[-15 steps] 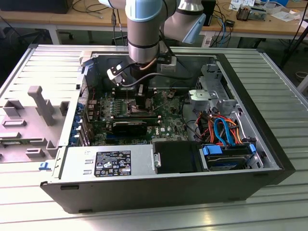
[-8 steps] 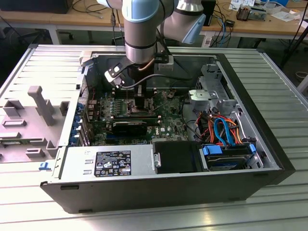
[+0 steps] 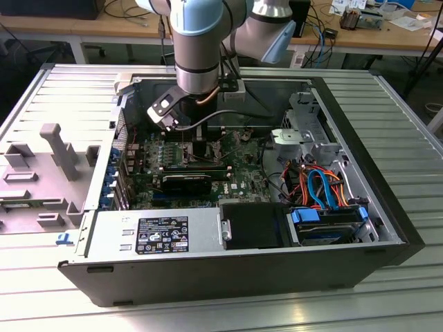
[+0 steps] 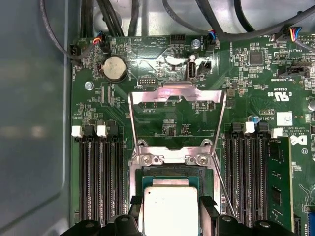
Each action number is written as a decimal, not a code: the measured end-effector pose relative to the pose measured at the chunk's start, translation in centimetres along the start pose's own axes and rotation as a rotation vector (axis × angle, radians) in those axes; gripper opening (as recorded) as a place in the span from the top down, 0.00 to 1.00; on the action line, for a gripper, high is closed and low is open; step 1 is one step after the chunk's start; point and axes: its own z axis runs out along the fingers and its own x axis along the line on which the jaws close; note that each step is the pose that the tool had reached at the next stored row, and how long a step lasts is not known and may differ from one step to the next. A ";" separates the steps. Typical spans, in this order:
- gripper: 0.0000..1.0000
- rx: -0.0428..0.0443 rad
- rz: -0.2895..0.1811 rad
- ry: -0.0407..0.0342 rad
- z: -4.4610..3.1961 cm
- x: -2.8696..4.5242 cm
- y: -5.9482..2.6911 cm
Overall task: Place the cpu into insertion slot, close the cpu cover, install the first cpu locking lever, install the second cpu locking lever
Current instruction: 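Close the cpu cover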
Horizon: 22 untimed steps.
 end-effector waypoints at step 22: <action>0.46 -0.0002 0.000 -0.0024 0.30 -0.03 0.40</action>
